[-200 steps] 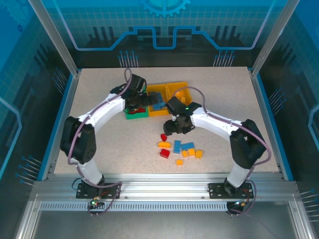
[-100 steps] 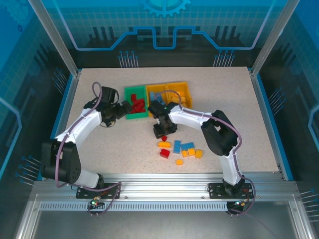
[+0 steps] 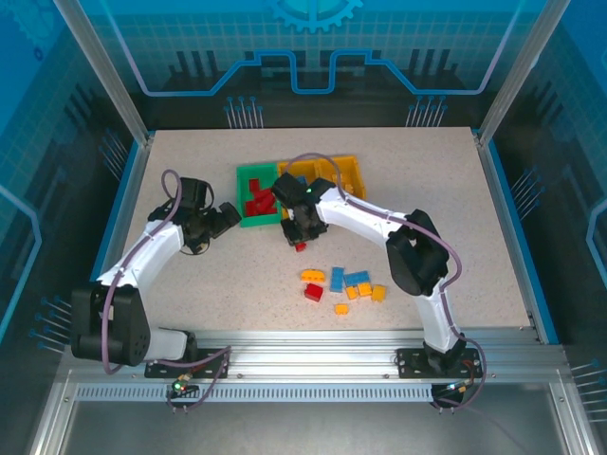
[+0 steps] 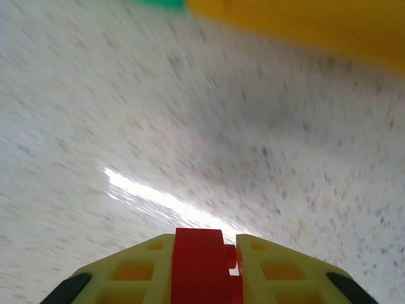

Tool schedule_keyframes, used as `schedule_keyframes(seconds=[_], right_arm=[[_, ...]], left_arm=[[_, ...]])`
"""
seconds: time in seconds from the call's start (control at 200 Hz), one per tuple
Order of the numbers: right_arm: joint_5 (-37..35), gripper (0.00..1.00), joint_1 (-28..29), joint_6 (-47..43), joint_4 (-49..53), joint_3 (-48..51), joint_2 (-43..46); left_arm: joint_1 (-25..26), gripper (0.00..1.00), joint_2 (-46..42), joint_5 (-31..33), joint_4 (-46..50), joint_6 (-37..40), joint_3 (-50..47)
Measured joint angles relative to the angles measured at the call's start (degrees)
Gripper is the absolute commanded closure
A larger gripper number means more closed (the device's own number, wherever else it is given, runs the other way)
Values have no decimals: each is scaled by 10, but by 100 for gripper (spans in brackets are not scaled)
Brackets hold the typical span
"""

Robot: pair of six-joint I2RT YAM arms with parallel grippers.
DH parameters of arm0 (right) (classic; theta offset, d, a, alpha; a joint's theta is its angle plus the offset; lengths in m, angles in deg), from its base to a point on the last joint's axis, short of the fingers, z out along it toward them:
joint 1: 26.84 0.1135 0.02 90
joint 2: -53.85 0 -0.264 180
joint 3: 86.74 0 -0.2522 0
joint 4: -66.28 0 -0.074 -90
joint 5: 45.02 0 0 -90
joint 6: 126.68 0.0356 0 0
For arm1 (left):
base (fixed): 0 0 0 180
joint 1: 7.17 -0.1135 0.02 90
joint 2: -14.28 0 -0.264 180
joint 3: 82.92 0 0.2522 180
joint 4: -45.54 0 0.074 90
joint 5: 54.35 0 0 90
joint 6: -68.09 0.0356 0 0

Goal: Sort the legos into containers by color

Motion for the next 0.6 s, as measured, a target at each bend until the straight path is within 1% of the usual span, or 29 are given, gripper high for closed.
schedule_keyframes(seconds=[0.11, 0.25, 0.32, 0.41, 0.505, 0.6], right_arm=[[16, 79, -6, 28, -16, -52, -3], [68, 78, -32, 83, -51, -94, -26], [95, 77, -48, 108, -64, -125, -54], [116, 76, -64, 131, -68, -191, -105], [131, 74, -68, 151, -68, -264, -161], [146, 72, -70, 176, -71, -303, -198]], left_arm=[[0, 1, -7, -1, 0, 0, -15], [0, 1, -16, -1, 0, 0, -29], [0, 1, -19, -2, -2, 0, -35], [0, 1, -22, -9, -5, 0, -45], [0, 1, -24, -18, -10, -3, -63], [0, 1, -31, -27, -13, -14, -85]])
